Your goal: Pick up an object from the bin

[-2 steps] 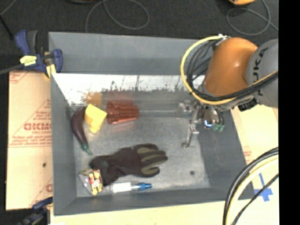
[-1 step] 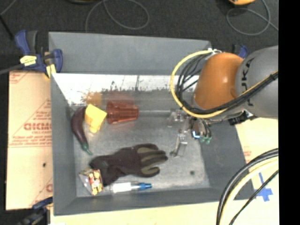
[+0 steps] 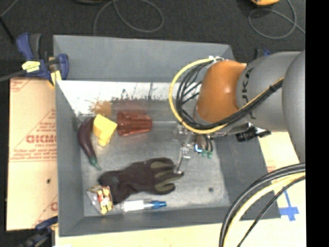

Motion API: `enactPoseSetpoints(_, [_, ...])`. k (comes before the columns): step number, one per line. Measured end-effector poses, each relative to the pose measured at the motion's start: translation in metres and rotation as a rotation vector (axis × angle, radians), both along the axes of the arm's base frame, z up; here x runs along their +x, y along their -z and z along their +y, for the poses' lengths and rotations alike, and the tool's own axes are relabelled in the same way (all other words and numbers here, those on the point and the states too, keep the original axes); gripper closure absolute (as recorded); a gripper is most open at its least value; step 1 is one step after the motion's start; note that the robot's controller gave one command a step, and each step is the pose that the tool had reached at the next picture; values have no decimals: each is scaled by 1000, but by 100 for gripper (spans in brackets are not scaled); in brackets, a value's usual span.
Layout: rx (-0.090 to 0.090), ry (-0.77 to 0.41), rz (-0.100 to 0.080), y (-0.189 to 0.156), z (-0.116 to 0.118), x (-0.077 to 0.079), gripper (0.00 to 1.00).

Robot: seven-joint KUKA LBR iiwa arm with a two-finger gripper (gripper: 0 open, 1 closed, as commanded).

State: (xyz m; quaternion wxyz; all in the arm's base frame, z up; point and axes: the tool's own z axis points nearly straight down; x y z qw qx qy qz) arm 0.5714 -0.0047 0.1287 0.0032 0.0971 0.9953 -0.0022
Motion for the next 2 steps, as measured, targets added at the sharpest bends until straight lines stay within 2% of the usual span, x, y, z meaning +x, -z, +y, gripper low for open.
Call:
enactPoseSetpoints(1, [6,-82,-9,17,33,-15,0])
enactPoseSetpoints(2, [2,240,-10,52,34,-38,100])
